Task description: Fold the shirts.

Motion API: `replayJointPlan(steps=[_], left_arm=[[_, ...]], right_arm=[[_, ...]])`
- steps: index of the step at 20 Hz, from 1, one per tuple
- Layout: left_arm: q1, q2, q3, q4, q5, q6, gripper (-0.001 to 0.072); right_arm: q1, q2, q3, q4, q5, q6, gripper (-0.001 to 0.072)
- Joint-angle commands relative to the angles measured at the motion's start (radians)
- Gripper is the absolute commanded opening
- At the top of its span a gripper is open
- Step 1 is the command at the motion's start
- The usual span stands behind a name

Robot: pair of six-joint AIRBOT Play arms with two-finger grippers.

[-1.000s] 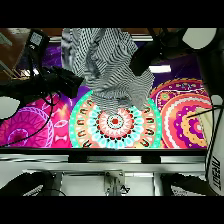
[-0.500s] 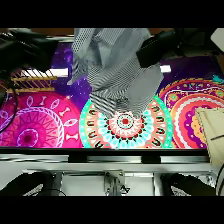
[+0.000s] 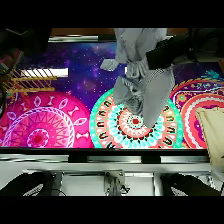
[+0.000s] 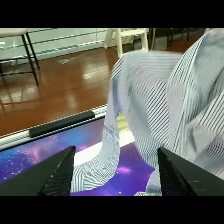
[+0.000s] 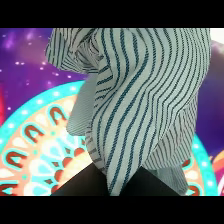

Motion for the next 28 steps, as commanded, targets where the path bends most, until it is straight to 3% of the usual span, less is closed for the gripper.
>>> replayJointPlan(steps=[1,6,12,17,19,23,28], left_arm=[[0.001,-0.080,0.005,-0.074,0.090,0.001,0.0615],[-0.050,-0.165,0.005,-0.165,0.266,0.014,0.0599],[-0.125,-0.182,0.005,-0.164,0.315,0.274,0.0620],[-0.130,-0.195,0.005,-0.164,0.245,0.318,0.0625],[-0.130,-0.196,0.004,-0.164,0.221,0.325,0.0678],[-0.123,-0.179,0.005,-0.112,0.221,0.347,0.0677],[-0.124,-0.187,0.005,-0.127,0.222,0.307,0.0668]], right_arm=[[0.101,-0.004,0.001,0.067,0.023,-0.033,0.0073],[0.182,-0.052,0.001,0.076,0.022,-0.042,0.0073],[0.182,-0.112,0.001,0.113,-0.017,-0.074,0.0073],[0.182,-0.113,0.001,0.116,-0.019,-0.090,0.0073],[0.182,-0.113,0.001,0.116,-0.018,-0.095,0.0073],[0.181,-0.113,0.001,0.099,-0.019,-0.100,0.0073],[0.181,-0.113,0.001,0.105,-0.025,-0.101,0.0073]])
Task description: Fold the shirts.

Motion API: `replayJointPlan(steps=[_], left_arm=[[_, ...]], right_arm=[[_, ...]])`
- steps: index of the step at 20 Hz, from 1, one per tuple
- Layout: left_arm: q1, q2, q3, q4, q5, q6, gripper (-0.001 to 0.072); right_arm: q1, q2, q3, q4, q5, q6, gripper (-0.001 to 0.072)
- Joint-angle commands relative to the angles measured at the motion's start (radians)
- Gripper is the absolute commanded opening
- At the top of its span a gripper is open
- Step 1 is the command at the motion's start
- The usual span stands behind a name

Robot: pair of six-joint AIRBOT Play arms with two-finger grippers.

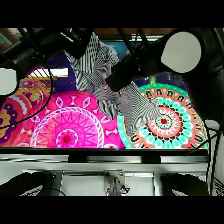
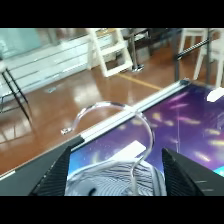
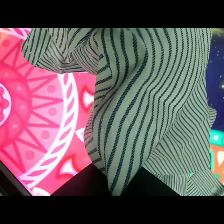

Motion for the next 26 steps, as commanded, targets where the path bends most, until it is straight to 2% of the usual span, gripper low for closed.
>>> replayJointPlan(steps=[1,2,4,6,7,8,9,10,12,13,14,15,16,19,20,21,23,24,25,26], left_arm=[[-0.010,-0.018,0.000,-0.002,0.000,-0.051,0.0661],[-0.010,-0.030,0.000,-0.003,0.000,-0.076,0.0623],[-0.009,-0.056,0.000,-0.002,0.007,-0.141,0.0595],[-0.009,-0.069,0.000,-0.002,0.050,-0.167,0.0387],[-0.010,-0.072,0.000,-0.003,0.087,-0.174,0.0384],[-0.010,-0.071,0.000,-0.009,0.117,-0.186,0.0293],[-0.009,-0.071,0.000,-0.010,0.135,-0.193,0.0141],[-0.009,-0.071,0.000,-0.010,0.145,-0.192,0.0063],[-0.009,-0.070,0.000,-0.010,0.145,-0.192,0.0062],[-0.008,-0.069,0.000,-0.009,0.146,-0.192,0.0061],[-0.006,-0.067,0.000,-0.009,0.146,-0.192,0.0061],[0.000,-0.063,0.000,-0.009,0.146,-0.192,0.0061],[0.007,-0.058,0.000,-0.009,0.146,-0.192,0.0061],[0.022,-0.045,0.000,-0.008,0.145,-0.187,0.0061],[0.025,-0.042,0.000,-0.006,0.145,-0.179,0.0061],[0.031,-0.039,0.000,-0.006,0.146,-0.161,0.0061],[0.048,-0.038,0.000,-0.006,0.145,-0.155,0.0061],[0.054,-0.039,0.000,-0.006,0.145,-0.155,0.0061],[0.058,-0.040,0.000,-0.006,0.145,-0.155,0.0061],[0.062,-0.041,0.000,-0.006,0.145,-0.155,0.0061]], right_arm=[[0.001,0.000,0.001,0.003,0.000,-0.002,0.0073],[0.001,0.000,0.001,0.010,0.000,-0.002,0.0073],[0.001,0.000,0.001,0.034,-0.001,-0.009,0.0073],[0.001,0.000,0.001,0.044,0.000,-0.009,0.0073],[0.001,0.000,0.001,0.043,0.001,-0.009,0.0073],[0.001,0.000,0.001,0.043,0.000,-0.009,0.0073],[0.001,0.000,0.001,0.043,0.000,-0.009,0.0073],[0.001,0.000,0.001,0.043,-0.001,-0.009,0.0073],[0.001,0.000,0.001,0.042,-0.011,-0.008,0.0080],[0.000,0.000,0.001,0.042,-0.017,-0.008,0.0166],[0.000,0.001,0.001,0.040,-0.016,-0.009,0.0309],[0.000,0.002,0.001,0.039,-0.010,-0.009,0.0390],[0.000,0.003,0.001,0.038,-0.004,-0.010,0.0400],[0.000,0.009,0.001,0.023,0.001,-0.014,0.0378],[0.000,0.009,0.001,0.023,0.000,-0.025,0.0281],[0.000,0.009,0.001,0.024,0.002,-0.027,0.0235],[0.000,0.009,0.001,0.032,0.001,-0.028,0.0235],[0.000,0.009,0.001,0.039,-0.002,-0.042,0.0212],[0.001,0.009,0.001,0.043,-0.010,-0.050,0.0068],[0.000,0.009,0.001,0.052,-0.016,-0.062,0.0074]])
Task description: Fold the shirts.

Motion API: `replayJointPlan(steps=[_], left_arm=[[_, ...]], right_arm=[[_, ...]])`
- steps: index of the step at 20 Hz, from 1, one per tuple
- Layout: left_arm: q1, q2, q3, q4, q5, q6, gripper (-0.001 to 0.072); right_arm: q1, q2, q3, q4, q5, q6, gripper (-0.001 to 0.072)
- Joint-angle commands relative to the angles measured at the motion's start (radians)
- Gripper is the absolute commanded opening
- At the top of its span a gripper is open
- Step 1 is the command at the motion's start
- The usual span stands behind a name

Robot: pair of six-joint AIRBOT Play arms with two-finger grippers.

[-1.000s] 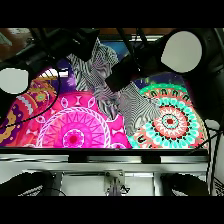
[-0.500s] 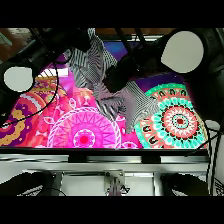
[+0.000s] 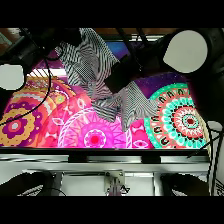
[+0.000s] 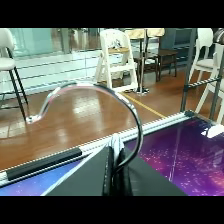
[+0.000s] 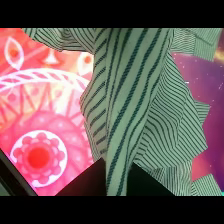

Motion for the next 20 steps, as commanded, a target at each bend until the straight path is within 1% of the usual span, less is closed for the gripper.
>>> replayJointPlan(steps=[1,3,4,5,6,7,8,10,12,14,16,18,20], left_arm=[[0.018,-0.001,0.000,0.004,0.000,0.010,0.0062],[0.023,-0.002,0.000,0.004,0.000,0.010,0.0072],[0.023,-0.003,0.000,0.003,0.000,0.010,0.0193],[0.023,-0.002,0.000,0.003,0.001,0.010,0.0346],[0.023,-0.001,0.000,0.004,0.000,0.010,0.0461],[0.023,0.003,0.000,0.004,0.001,0.010,0.0496],[0.023,0.008,0.000,0.004,0.000,0.011,0.0498],[0.023,0.023,0.000,0.004,-0.002,0.011,0.0560],[0.023,0.042,0.000,0.005,-0.018,0.014,0.0563],[0.023,0.062,0.000,0.031,-0.083,0.082,0.0644],[0.023,0.082,0.000,0.064,-0.122,0.090,0.0682],[0.023,0.110,0.000,0.066,-0.105,0.090,0.0682],[0.023,0.140,0.000,0.073,-0.047,0.090,0.0682]], right_arm=[[0.000,0.001,0.000,0.020,-0.019,-0.049,0.0073],[0.000,0.001,0.000,0.032,-0.047,-0.063,0.0072],[0.000,0.001,0.000,0.036,-0.069,-0.074,0.0072],[0.000,0.001,0.000,0.042,-0.097,-0.081,0.0071],[0.000,0.001,0.000,0.042,-0.123,-0.083,0.0071],[0.000,0.001,0.000,0.036,-0.150,-0.084,0.0070],[0.000,0.001,0.000,0.029,-0.172,-0.083,0.0070],[0.000,0.001,0.000,0.006,-0.211,-0.075,0.0070],[0.000,0.001,0.000,-0.035,-0.236,-0.063,0.0070],[0.000,0.001,0.000,-0.092,-0.272,-0.015,0.0070],[0.000,0.001,0.000,-0.163,-0.285,0.037,0.0070],[-0.010,0.001,0.000,-0.233,-0.283,0.092,0.0070],[-0.050,0.006,0.000,-0.232,-0.282,0.133,0.0070]])
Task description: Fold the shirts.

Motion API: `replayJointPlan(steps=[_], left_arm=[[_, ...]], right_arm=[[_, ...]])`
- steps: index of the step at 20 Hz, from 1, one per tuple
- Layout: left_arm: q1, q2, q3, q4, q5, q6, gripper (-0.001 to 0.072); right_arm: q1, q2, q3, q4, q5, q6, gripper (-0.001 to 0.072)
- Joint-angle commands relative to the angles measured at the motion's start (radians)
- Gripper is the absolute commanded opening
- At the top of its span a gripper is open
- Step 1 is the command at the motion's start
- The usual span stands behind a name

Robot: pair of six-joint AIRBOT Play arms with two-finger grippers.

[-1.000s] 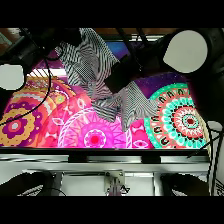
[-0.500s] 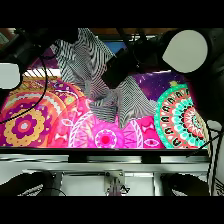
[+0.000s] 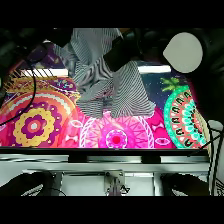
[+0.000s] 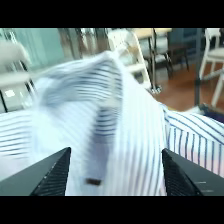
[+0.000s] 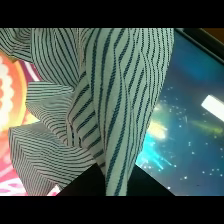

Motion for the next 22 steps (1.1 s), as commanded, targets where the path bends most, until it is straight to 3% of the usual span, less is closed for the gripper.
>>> replayJointPlan(steps=[1,4,9,12,17,22], left_arm=[[0.001,0.053,0.000,0.019,0.063,0.011,0.0681],[0.001,0.096,0.000,0.026,0.085,0.011,0.0675],[0.005,0.122,0.000,0.029,0.082,0.011,0.0675],[0.005,0.123,0.000,0.029,0.081,0.011,0.0675],[0.005,0.125,0.000,0.029,0.081,0.010,0.0675],[0.005,0.142,0.000,0.029,0.080,0.010,0.0674]], right_arm=[[-0.058,0.008,0.000,-0.062,-0.008,0.095,0.0070],[-0.164,0.040,0.000,-0.098,-0.008,0.144,0.0070],[-0.437,0.161,0.000,-0.309,0.041,0.283,0.0070],[-0.633,0.248,0.000,-0.415,0.104,0.288,0.0069],[-0.996,0.322,0.000,-0.425,0.153,0.281,0.0070],[-1.233,0.302,0.000,-0.406,0.080,0.267,0.0069]])
